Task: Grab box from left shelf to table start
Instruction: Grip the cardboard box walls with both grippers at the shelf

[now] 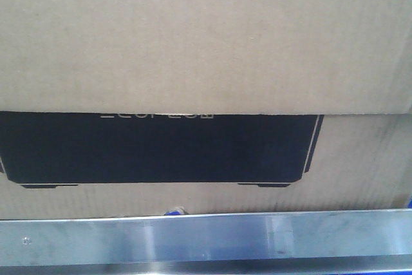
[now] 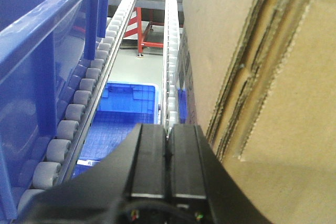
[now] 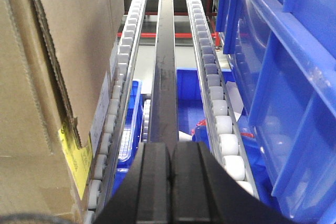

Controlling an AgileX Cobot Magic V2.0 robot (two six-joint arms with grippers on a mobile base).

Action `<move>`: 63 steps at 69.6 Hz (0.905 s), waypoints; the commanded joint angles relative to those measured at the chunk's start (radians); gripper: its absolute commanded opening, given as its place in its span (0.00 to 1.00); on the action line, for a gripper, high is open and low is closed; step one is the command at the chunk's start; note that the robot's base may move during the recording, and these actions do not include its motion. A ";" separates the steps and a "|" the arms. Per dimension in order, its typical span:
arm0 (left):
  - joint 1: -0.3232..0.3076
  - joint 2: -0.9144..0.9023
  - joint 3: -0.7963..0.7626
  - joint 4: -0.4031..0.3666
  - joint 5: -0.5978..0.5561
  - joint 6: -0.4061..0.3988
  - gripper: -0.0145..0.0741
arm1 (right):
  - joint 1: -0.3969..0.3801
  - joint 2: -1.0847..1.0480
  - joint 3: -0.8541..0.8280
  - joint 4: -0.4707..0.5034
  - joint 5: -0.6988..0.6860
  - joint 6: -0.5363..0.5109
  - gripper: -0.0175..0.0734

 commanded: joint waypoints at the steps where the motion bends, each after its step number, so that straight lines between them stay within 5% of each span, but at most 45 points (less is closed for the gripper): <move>1: 0.000 -0.018 -0.003 -0.007 -0.090 -0.006 0.05 | 0.001 -0.010 0.002 -0.002 -0.093 -0.002 0.26; 36: 0.002 -0.018 -0.003 -0.007 -0.136 -0.006 0.05 | 0.001 -0.010 0.002 -0.002 -0.093 -0.002 0.26; 52: 0.004 -0.014 -0.036 -0.026 -0.296 -0.009 0.05 | 0.001 -0.010 0.002 -0.002 -0.095 -0.002 0.26; 63: 0.004 0.002 -0.210 -0.038 -0.125 -0.009 0.05 | 0.001 -0.010 0.002 -0.002 -0.094 -0.002 0.26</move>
